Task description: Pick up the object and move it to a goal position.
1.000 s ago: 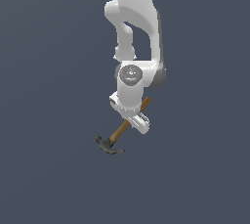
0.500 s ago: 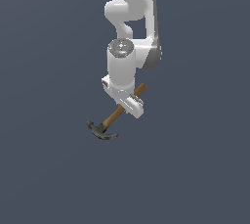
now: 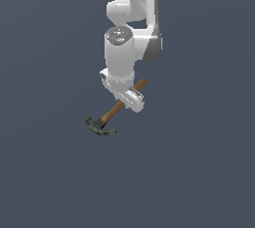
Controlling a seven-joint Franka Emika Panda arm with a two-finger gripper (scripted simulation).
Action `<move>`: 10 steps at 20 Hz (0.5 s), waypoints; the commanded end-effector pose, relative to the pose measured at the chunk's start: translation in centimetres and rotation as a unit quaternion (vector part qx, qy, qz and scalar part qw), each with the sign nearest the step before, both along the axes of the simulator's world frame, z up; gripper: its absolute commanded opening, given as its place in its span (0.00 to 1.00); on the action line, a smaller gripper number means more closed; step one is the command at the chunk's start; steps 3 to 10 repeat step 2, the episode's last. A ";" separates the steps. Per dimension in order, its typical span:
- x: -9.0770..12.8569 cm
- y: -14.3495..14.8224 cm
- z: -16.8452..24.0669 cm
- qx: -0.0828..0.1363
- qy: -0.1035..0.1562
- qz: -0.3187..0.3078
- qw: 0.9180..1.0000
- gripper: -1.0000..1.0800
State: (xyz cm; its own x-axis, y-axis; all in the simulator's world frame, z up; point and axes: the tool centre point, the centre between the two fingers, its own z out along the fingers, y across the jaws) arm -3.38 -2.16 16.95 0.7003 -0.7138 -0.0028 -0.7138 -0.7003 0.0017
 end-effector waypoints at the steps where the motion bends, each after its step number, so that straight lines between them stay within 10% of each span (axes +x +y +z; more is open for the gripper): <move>1: 0.1 0.0 0.3 0.000 -0.002 0.000 1.000 0.00; 10: 0.1 0.0 0.3 0.000 -0.002 0.000 1.000 0.00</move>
